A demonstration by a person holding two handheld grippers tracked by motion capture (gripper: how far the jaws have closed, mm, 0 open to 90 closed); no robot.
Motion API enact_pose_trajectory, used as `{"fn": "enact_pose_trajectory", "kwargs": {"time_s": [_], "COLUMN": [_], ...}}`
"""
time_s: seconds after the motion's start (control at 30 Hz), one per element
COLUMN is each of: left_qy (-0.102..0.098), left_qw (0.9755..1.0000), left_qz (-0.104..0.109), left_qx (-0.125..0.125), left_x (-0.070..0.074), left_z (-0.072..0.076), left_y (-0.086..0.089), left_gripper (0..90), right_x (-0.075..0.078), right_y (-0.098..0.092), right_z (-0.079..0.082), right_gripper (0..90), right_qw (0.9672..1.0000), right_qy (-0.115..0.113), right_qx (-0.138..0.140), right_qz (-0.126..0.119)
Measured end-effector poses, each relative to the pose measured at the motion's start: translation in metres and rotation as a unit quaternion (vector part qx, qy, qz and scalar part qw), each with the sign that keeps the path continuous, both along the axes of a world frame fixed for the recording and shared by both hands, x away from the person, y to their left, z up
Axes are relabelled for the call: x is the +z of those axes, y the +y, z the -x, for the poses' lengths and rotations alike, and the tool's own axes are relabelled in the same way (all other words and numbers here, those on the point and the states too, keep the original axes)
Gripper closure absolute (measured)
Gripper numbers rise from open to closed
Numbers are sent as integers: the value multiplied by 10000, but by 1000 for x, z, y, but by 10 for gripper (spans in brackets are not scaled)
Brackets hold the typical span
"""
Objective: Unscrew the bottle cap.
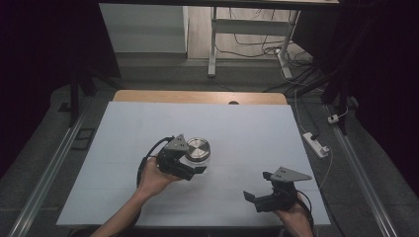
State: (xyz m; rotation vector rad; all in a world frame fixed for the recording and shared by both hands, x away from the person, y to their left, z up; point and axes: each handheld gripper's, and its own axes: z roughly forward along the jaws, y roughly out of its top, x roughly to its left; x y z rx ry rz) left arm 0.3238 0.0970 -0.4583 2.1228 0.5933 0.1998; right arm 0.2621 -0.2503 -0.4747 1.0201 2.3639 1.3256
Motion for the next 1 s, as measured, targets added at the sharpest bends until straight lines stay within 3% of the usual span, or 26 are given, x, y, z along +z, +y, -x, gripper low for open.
{"fn": "enact_pose_trajectory", "kwargs": {"time_s": [0.33,0.5,0.8,1.0], "left_qy": [9,16,22,27], "left_qw": [10000,10000,10000,10000], "left_qz": [-15,-40,-43,-44], "left_qx": [-15,-21,-7,-23], "left_x": [-1,-2,-2,-2], "left_z": [0,-1,-1,0], "left_y": [-1,-1,-1,-2], "left_gripper": [161,161,161,161], "right_x": [8,13,22,26], "right_y": [11,17,37,48], "right_z": [-3,-7,-19,-29], "right_gripper": [0,0,0,0], "right_qw": [9996,9993,9979,9976], "right_qy": [-188,-246,-256,-240], "right_qx": [214,259,593,619], "right_qz": [11,128,-26,-180]}}
